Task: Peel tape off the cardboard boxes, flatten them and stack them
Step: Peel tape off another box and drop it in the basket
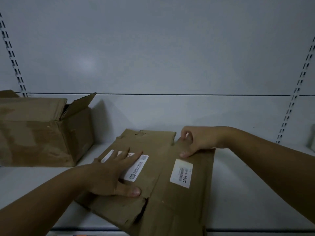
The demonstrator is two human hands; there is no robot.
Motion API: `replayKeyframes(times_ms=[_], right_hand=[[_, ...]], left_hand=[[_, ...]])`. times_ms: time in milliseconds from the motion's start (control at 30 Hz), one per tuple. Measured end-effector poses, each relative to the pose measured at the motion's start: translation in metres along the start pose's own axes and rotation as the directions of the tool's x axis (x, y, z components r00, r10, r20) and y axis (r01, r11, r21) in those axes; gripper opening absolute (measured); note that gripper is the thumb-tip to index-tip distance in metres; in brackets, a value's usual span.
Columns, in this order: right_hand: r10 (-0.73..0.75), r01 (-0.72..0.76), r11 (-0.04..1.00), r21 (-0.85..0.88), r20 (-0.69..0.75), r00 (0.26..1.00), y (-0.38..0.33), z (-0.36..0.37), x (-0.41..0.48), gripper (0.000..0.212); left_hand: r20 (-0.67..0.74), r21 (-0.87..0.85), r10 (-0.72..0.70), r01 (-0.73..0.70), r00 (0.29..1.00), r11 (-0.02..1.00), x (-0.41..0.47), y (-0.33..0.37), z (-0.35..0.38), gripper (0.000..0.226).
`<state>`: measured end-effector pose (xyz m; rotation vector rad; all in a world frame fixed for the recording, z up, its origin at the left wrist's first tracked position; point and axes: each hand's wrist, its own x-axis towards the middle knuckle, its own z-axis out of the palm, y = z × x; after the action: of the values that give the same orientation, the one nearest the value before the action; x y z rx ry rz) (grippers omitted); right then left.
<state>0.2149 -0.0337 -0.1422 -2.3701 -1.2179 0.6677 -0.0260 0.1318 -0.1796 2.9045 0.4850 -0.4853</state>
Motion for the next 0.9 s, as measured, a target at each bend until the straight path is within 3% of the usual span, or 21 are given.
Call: replayKeyframes(times_ms=[33, 67, 100, 167, 300, 367, 433, 500, 533, 600, 700, 800, 833, 900], right_hand=[[-0.067, 0.002, 0.972, -0.235, -0.268, 0.961, 0.004, -0.004, -0.001, 0.04], [-0.188, -0.032, 0.906, -0.422, -0.468, 0.864, 0.008, -0.005, -0.004, 0.033], [-0.287, -0.054, 0.851, -0.522, -0.55, 0.784, 0.01, -0.003, -0.009, 0.028], [-0.279, -0.071, 0.838, -0.54, -0.538, 0.796, 0.016, 0.012, -0.02, 0.03], [0.045, -0.292, 0.766, -0.572, -0.407, 0.913, 0.029, 0.042, -0.042, 0.058], [0.161, -0.295, 0.877, -0.379, -0.347, 0.924, 0.03, 0.045, -0.045, 0.065], [0.289, -0.279, 0.957, 0.075, -0.303, 0.908, 0.032, 0.045, -0.04, 0.062], [0.401, -0.261, 0.839, 0.478, -0.216, 0.89, 0.032, 0.046, -0.036, 0.056], [0.436, -0.269, 0.773, 0.574, -0.173, 0.883, 0.033, 0.047, -0.035, 0.055], [0.459, -0.293, 0.746, 0.598, -0.142, 0.877, 0.033, 0.049, -0.033, 0.055], [0.438, -0.307, 0.838, 0.452, -0.219, 0.872, 0.033, 0.055, -0.029, 0.055], [0.327, -0.223, 0.918, 0.327, -0.308, 0.894, 0.032, 0.058, -0.034, 0.049], [0.285, -0.175, 0.929, 0.327, -0.327, 0.901, 0.031, 0.058, -0.038, 0.044], [0.272, -0.091, 0.861, 0.501, -0.3, 0.914, 0.035, 0.058, -0.046, 0.031]], left_hand=[[0.027, 0.015, -0.036, 0.035, 0.999, 0.999, 0.004, 0.004, 0.003, 0.111], [0.033, 0.022, -0.07, 0.069, 0.997, 0.997, 0.009, 0.008, 0.008, 0.116], [0.016, 0.024, -0.113, 0.113, 0.993, 0.993, 0.014, 0.015, 0.015, 0.117], [-0.094, -0.023, -0.204, 0.203, 0.974, 0.979, 0.027, 0.033, 0.031, 0.111], [-0.254, -0.029, -0.312, 0.316, 0.915, 0.948, 0.05, 0.061, 0.041, 0.09], [-0.24, -0.004, -0.286, 0.293, 0.928, 0.956, 0.055, 0.065, 0.039, 0.091], [-0.232, -0.005, -0.272, 0.279, 0.934, 0.96, 0.056, 0.064, 0.036, 0.092], [-0.273, -0.011, -0.266, 0.274, 0.924, 0.962, 0.055, 0.062, 0.037, 0.093], [-0.298, -0.004, -0.258, 0.269, 0.919, 0.963, 0.056, 0.06, 0.039, 0.091], [-0.338, 0.021, -0.232, 0.254, 0.912, 0.967, 0.057, 0.056, 0.042, 0.08], [-0.439, 0.047, -0.166, 0.207, 0.883, 0.977, 0.054, 0.05, 0.041, 0.064], [-0.57, 0.089, -0.103, 0.185, 0.816, 0.979, 0.046, 0.045, 0.032, 0.046], [-0.603, 0.073, -0.108, 0.189, 0.79, 0.979, 0.042, 0.041, 0.029, 0.04], [-0.643, -0.043, -0.18, 0.199, 0.744, 0.979, 0.036, 0.029, 0.027, 0.028]])
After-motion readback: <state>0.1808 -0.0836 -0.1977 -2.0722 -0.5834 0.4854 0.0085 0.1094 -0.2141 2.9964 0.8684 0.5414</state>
